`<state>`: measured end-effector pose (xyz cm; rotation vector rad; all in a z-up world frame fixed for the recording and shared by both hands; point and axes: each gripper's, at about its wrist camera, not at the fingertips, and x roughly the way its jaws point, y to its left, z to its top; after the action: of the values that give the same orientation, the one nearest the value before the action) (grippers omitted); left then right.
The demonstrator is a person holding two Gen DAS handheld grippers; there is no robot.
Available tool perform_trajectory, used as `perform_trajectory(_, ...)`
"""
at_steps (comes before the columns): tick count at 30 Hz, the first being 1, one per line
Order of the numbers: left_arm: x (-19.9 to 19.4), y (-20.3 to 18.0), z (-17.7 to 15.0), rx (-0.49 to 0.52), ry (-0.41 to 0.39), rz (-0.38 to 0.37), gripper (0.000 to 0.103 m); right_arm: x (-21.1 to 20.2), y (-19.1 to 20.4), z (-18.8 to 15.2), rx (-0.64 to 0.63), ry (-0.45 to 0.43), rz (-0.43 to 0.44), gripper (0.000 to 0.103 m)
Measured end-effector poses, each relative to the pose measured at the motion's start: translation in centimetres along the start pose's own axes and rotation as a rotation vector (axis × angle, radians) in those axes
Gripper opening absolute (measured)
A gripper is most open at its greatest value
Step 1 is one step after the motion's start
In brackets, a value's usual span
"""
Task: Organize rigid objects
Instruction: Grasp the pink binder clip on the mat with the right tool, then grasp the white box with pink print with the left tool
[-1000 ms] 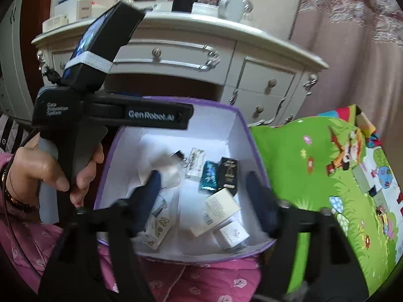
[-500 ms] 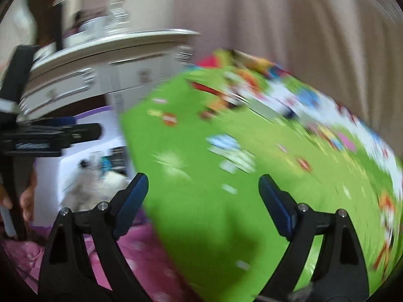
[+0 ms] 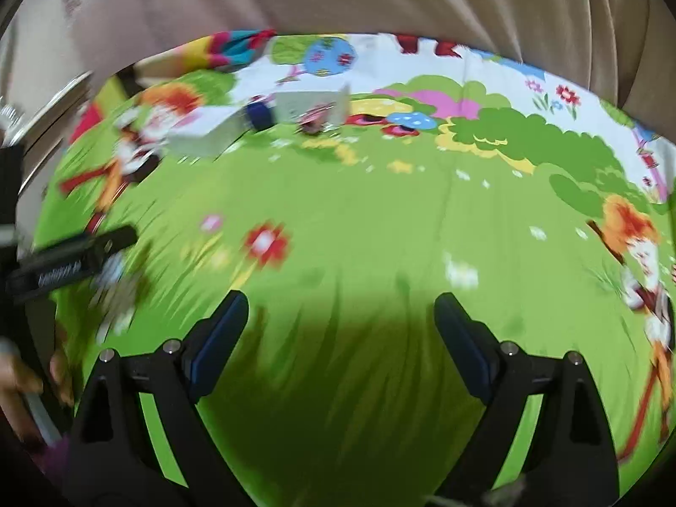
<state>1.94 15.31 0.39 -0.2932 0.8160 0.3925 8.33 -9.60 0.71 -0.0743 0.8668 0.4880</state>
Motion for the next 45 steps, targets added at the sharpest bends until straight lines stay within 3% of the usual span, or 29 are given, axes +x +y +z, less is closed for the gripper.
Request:
perform_trajectory(2,0.8,0.7,-0.1,-0.035,0.020,-0.005,0.103,1.8,-0.6,1.6,0.041,0.016,0.003,0.091)
perform_trajectory(9,0.7,-0.3,-0.6,0.009,0.028,0.051,0.103,7.3,0.1,7.9,0.098,0.018,0.008,0.091)
perform_trajectory(14,0.4,0.3,-0.6,-0.018,0.014,0.021,0.103,10.6,1.9,11.0,0.091,0.028,0.007,0.091)
perform_trajectory(21,0.5,0.6,-0.4,-0.041,0.002,-0.006,0.103,14.6,4.3,13.5,0.010,0.040,-0.108,0.091)
perform_trajectory(22,0.5,0.6,-0.5,-0.043,0.001,-0.008,0.103,14.8,4.4,13.5,-0.003,0.044,-0.126,0.082)
perform_trajectory(23,0.5,0.6,-0.5,-0.044,0.001,-0.009,0.103,14.6,4.4,13.4,-0.008,0.036,-0.141,0.051)
perform_trajectory(24,0.5,0.7,-0.5,-0.046,-0.001,-0.012,0.103,14.0,4.2,13.1,-0.010,0.019,-0.140,0.040)
perform_trajectory(28,0.4,0.6,-0.7,-0.044,0.001,-0.007,0.103,10.6,2.5,9.8,-0.047,0.010,-0.065,0.040)
perform_trajectory(33,0.6,0.1,-0.6,-0.022,0.014,0.018,0.103,5.1,-2.0,4.6,-0.050,0.006,-0.078,0.040)
perform_trajectory(37,1.3,-0.9,0.0,0.030,0.084,0.059,0.103,2.1,-5.4,1.8,-0.025,0.003,-0.091,0.040)
perform_trajectory(39,1.4,-0.5,1.1,-0.063,0.119,0.016,0.103,1.5,-6.2,1.3,-0.001,-0.001,-0.076,0.040)
perform_trajectory(40,1.7,-0.1,2.2,-0.159,0.138,-0.045,0.103,1.4,-6.3,1.3,0.002,0.000,-0.073,0.041)
perform_trajectory(42,2.4,0.9,4.1,-0.343,0.143,-0.076,0.103,1.7,-5.8,1.5,-0.018,0.006,-0.100,0.041)
perform_trajectory(45,4.6,1.8,6.7,-0.588,0.169,0.030,0.103,1.9,-5.0,1.5,-0.045,0.009,-0.128,0.040)
